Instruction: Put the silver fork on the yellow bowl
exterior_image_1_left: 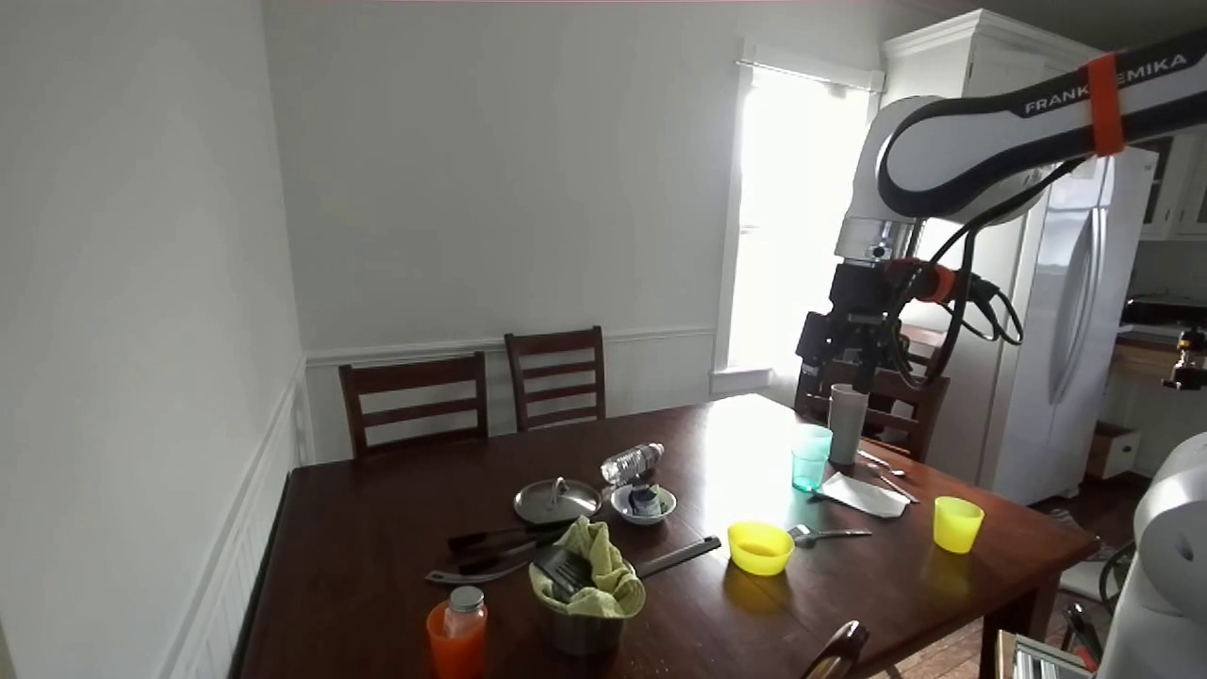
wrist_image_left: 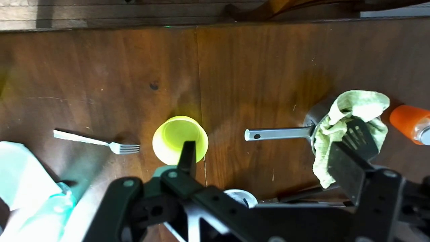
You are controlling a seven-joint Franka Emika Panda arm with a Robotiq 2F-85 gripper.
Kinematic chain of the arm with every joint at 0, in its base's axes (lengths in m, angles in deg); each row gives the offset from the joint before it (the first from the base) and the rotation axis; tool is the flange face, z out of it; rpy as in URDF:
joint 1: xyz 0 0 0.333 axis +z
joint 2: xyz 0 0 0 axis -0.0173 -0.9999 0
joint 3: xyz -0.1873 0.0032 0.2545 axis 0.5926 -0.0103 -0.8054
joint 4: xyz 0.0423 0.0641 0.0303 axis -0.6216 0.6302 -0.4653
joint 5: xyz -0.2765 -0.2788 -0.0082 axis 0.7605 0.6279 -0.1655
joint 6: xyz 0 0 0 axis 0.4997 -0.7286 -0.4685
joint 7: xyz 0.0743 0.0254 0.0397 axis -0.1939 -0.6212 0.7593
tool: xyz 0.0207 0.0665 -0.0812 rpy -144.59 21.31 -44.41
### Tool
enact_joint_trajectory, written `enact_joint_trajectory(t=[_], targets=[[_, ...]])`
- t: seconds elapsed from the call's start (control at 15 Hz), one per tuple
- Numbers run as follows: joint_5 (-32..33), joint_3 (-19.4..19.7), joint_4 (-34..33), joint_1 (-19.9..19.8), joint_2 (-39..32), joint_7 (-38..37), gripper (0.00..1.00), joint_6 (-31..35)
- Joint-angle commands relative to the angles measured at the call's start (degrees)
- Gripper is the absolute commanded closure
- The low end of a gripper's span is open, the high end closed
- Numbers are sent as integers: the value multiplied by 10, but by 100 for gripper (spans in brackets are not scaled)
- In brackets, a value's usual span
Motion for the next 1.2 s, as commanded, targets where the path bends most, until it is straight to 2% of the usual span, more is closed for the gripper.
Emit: enact_joint_trajectory(t=[0.0, 0.47, 0.8, 1.07, 1.13], targets=[[8, 11, -6, -25, -48, -56, 0, 24], [-21, 87, -7, -83, -202, -109, 0, 208], [-63, 127, -12, -102, -320, -157, 0, 337], [-142, 153, -33, -93, -398, -188, 0, 394], [-107, 146, -7, -97, -357, -166, 0, 380]])
